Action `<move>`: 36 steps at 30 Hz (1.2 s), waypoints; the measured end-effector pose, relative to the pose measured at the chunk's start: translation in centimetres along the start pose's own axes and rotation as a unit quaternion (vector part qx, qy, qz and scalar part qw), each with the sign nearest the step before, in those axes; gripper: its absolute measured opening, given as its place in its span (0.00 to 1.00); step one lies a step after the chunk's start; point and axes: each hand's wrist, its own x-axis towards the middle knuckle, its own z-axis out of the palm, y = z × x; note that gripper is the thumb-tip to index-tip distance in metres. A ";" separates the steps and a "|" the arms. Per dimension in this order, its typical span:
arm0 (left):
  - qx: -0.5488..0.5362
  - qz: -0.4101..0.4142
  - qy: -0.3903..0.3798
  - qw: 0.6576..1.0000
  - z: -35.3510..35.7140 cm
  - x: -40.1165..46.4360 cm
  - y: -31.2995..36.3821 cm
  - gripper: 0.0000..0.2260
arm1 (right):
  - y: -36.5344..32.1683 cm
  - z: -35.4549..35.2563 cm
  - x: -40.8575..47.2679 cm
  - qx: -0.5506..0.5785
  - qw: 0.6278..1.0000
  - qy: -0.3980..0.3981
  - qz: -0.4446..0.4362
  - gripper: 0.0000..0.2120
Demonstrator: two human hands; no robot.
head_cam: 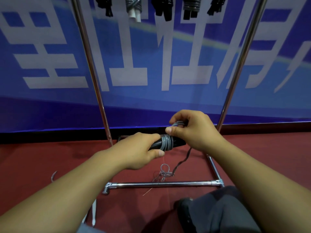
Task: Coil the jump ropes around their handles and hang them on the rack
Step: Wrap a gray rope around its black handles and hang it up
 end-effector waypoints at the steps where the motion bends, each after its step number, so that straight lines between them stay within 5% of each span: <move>1: -0.004 0.003 -0.008 1.000 0.2 0.0 0.0 0.12 | -0.1 0.0 -0.1 0.000 1.000 -0.007 -0.008 0.09; 15: -0.028 0.064 -0.076 0.995 0.0 -1.0 1.0 0.16 | -0.3 0.0 -0.3 0.104 0.984 -0.141 -0.020 0.05; 19: -0.059 0.069 -0.080 0.993 0.2 -0.9 1.1 0.08 | -1.2 0.1 -0.7 0.153 0.975 -0.158 -0.020 0.06; 22: -0.077 0.099 -0.078 0.989 0.3 -0.9 1.0 0.22 | -2.0 0.3 -0.9 0.187 0.967 -0.168 -0.022 0.05; 24: -0.075 0.096 -0.074 0.990 0.3 -1.0 1.2 0.21 | -2.1 0.3 -0.9 0.196 0.965 -0.174 -0.013 0.05; 36: -0.171 0.057 -0.056 0.982 -0.2 -0.9 1.2 0.06 | -1.1 -0.3 -0.2 0.272 0.961 -0.039 0.018 0.08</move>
